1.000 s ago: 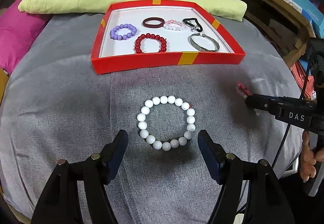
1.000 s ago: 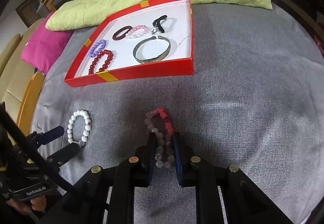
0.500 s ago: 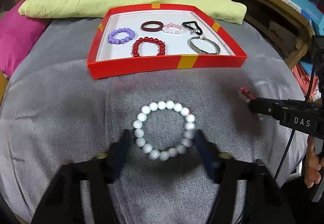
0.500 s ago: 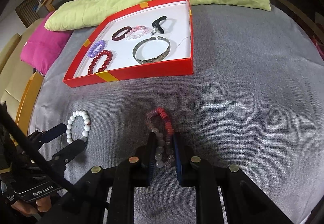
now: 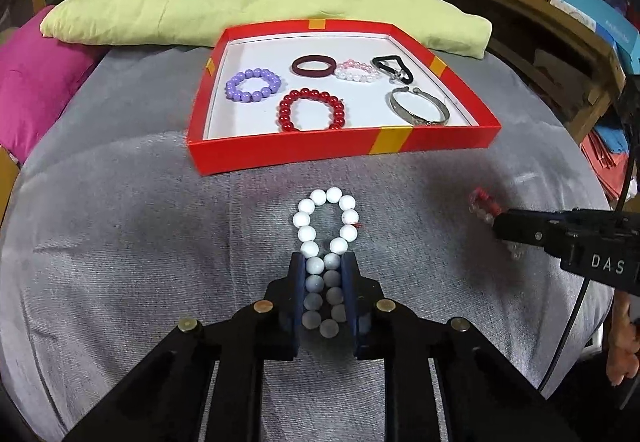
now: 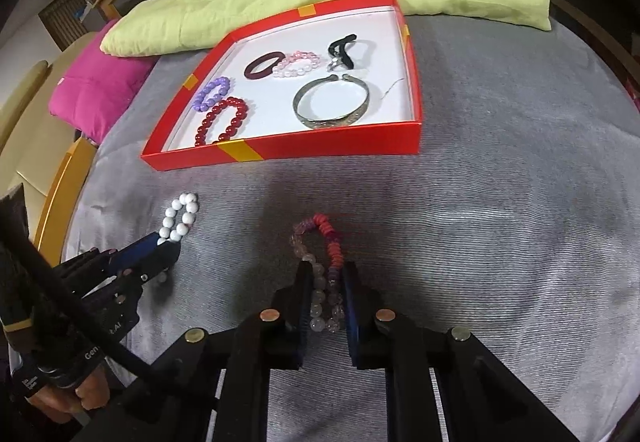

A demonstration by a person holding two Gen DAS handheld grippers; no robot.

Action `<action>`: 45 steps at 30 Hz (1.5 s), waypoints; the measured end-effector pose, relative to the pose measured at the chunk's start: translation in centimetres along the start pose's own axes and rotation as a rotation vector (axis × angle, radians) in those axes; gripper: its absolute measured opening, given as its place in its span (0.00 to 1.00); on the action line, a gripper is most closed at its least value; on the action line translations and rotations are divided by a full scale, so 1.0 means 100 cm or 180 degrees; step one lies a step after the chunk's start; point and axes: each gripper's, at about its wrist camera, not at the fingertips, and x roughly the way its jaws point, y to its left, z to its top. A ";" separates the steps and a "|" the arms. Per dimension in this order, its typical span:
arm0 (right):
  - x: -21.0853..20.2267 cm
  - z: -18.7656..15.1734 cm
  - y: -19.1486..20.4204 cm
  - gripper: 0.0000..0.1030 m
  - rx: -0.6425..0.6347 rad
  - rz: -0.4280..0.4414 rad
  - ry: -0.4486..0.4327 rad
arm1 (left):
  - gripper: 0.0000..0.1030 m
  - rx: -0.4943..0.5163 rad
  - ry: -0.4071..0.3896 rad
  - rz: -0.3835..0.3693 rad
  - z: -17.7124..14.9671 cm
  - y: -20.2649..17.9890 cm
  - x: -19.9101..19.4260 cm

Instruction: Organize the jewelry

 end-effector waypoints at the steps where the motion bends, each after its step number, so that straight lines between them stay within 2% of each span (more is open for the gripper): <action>1: 0.000 0.000 0.001 0.15 -0.0005 0.0014 -0.0004 | 0.18 -0.0010 0.0001 -0.0006 0.000 0.001 0.000; 5: -0.002 0.000 0.004 0.14 -0.0025 0.0033 -0.0031 | 0.17 -0.0051 -0.0025 -0.0010 0.002 0.006 -0.002; 6: -0.002 0.000 0.005 0.14 -0.0023 0.0040 -0.0041 | 0.10 -0.0072 -0.0043 -0.0013 0.003 0.008 -0.004; 9: -0.004 0.001 0.004 0.14 0.0004 0.0061 -0.0082 | 0.10 -0.0130 -0.0087 -0.0024 0.005 0.012 -0.010; 13: 0.001 0.000 0.005 0.14 -0.0019 0.0018 -0.0008 | 0.10 -0.0160 0.0034 0.0060 0.003 0.016 0.000; 18: 0.002 0.000 0.003 0.14 -0.0024 0.0027 0.0010 | 0.11 -0.0145 0.0033 0.0105 0.004 0.015 -0.002; 23: 0.000 0.000 -0.001 0.16 0.0001 0.0110 0.0090 | 0.12 -0.0130 0.0057 0.0080 0.003 0.015 0.002; 24: -0.001 0.000 -0.002 0.19 0.0000 0.0129 0.0098 | 0.13 -0.0147 0.0064 0.0064 0.004 0.016 0.001; 26: -0.004 0.000 -0.001 0.33 -0.0029 0.0190 0.0087 | 0.19 -0.0197 0.0091 -0.0002 0.004 0.018 -0.002; 27: -0.005 -0.001 0.001 0.47 -0.0055 0.0202 0.0067 | 0.28 -0.0192 0.0091 -0.0023 0.004 0.017 -0.005; 28: -0.007 -0.002 0.003 0.56 -0.0103 0.0205 0.0035 | 0.42 -0.0169 0.0086 -0.0028 0.003 0.016 -0.008; 30: -0.007 -0.005 0.009 0.57 -0.0248 0.0179 0.0004 | 0.62 -0.0105 0.0083 -0.0034 0.001 0.012 -0.013; 34: 0.000 -0.012 0.020 0.57 -0.0496 0.0043 -0.0039 | 0.65 0.0071 0.0104 -0.0085 -0.003 0.003 -0.015; 36: 0.003 -0.015 0.027 0.55 -0.0672 -0.0106 -0.0121 | 0.65 0.0140 0.0142 -0.0015 -0.005 0.000 -0.010; 38: 0.004 -0.017 0.031 0.39 -0.0816 -0.0286 -0.0189 | 0.65 0.0185 0.0153 0.0021 -0.006 -0.001 -0.006; 40: 0.004 -0.016 0.030 0.22 -0.0852 -0.0342 -0.0229 | 0.65 0.0206 0.0089 0.0012 -0.005 -0.003 -0.006; 42: 0.003 -0.014 0.024 0.15 -0.0778 -0.0341 -0.0239 | 0.64 0.0192 0.0065 -0.0041 -0.004 -0.003 -0.006; 44: 0.001 -0.012 0.020 0.15 -0.0705 -0.0292 -0.0243 | 0.52 0.0206 0.0025 -0.0071 -0.003 -0.004 -0.005; 45: 0.001 -0.012 0.020 0.15 -0.0698 -0.0287 -0.0250 | 0.40 0.0227 0.0030 -0.0080 -0.003 -0.006 -0.003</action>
